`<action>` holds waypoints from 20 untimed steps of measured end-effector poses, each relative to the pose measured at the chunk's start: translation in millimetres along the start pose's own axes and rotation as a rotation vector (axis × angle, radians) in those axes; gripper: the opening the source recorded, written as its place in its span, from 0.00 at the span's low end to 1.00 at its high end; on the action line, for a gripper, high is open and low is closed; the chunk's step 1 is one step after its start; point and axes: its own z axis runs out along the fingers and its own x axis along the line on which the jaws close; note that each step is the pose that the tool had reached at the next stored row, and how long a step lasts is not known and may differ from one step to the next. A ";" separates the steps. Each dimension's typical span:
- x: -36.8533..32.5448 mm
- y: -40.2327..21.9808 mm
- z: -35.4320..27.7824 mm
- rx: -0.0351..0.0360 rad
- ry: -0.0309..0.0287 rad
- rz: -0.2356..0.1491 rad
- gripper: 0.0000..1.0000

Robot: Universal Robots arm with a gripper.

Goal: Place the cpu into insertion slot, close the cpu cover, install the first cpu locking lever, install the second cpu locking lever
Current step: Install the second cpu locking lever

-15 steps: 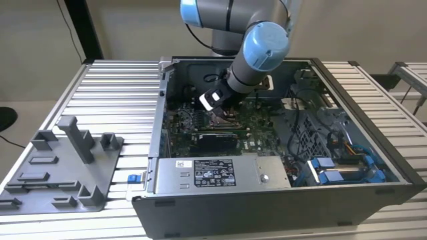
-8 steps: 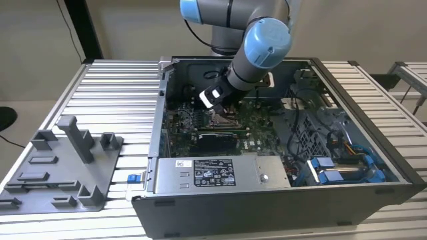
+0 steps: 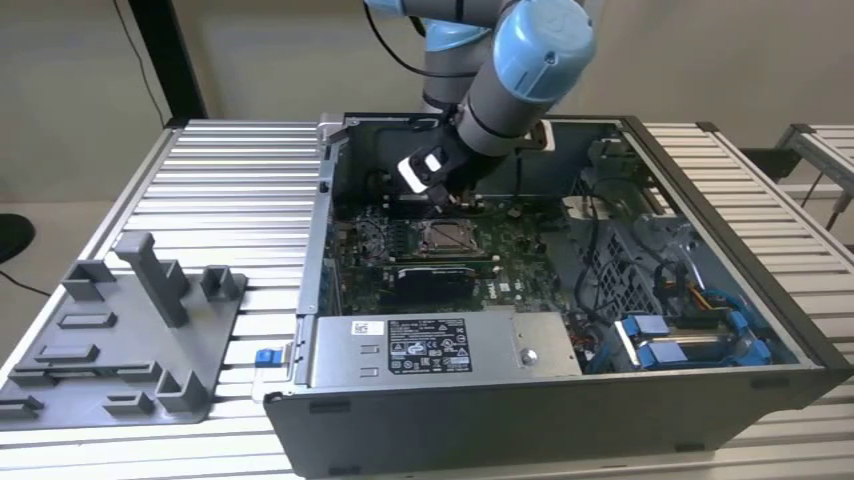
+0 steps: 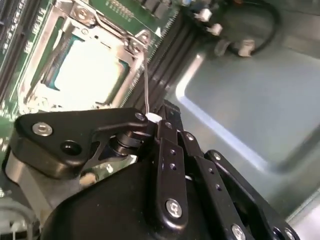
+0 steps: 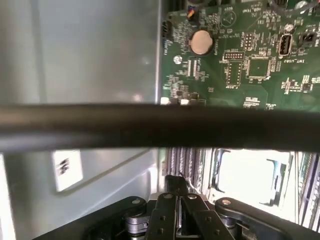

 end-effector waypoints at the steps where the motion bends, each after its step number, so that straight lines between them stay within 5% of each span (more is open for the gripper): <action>1: 0.0 -4.5 0.6 -0.0014 -0.0003 -0.001 0.00; 6: -2.5 -22.6 1.9 -0.0063 -0.0010 -0.003 0.00; 15: -15.6 -28.9 13.4 -0.0068 -0.0010 -0.004 0.00; 20: -20.1 -25.1 20.9 -0.0067 -0.0009 -0.004 0.00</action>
